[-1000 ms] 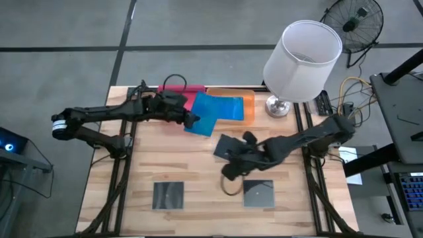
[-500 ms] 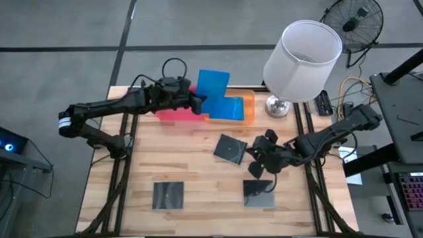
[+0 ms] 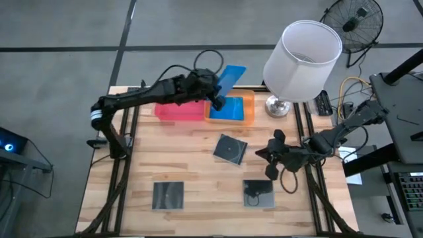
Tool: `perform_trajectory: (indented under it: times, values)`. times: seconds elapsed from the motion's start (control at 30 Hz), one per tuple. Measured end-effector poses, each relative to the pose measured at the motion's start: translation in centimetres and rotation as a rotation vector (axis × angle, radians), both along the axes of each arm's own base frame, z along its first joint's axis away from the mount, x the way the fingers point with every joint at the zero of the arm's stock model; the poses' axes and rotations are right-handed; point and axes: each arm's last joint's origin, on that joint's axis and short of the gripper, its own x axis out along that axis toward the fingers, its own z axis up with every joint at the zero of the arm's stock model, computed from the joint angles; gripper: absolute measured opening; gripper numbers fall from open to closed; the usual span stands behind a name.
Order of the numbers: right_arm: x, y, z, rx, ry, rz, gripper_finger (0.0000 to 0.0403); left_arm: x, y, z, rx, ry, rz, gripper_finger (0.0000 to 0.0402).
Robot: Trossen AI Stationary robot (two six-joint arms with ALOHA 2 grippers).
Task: Pick & place jewel cases by type
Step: Put the blue CD case into the orange bin
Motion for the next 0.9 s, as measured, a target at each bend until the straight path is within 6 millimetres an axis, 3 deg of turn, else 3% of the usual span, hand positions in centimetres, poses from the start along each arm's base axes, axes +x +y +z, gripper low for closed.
perform_trajectory:
  times: [0.33,0.9]
  values:
    - [-3.4,-0.4,-1.1,0.024,-0.033,0.076,0.0009,2.6,1.0,-2.6,0.235,0.318,-0.092,0.0000]
    - [-4.2,-1.0,-1.3,-0.001,-0.047,0.105,0.0009,6.9,2.1,-10.7,0.496,0.792,-0.087,0.0000]
